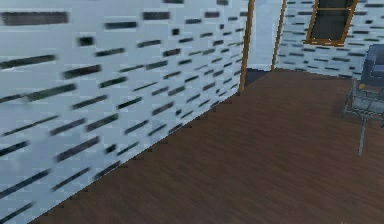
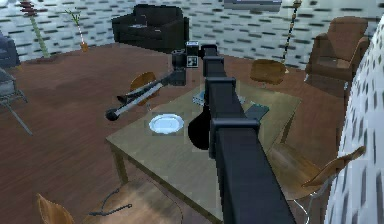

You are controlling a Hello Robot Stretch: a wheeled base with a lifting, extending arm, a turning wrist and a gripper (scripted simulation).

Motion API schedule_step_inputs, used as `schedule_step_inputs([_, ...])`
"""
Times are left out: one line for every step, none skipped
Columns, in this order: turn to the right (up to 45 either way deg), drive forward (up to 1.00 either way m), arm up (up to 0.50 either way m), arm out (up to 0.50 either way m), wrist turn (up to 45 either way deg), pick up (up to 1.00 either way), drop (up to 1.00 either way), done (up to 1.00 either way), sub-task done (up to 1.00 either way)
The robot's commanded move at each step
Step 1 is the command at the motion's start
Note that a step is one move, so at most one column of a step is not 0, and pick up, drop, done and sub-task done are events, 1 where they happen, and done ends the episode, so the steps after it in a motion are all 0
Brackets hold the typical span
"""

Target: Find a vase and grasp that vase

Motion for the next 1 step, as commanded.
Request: schedule_step_inputs([0.0,0.0,0.0,0.0,45.0,0.0,0.0,0.0,0.0])
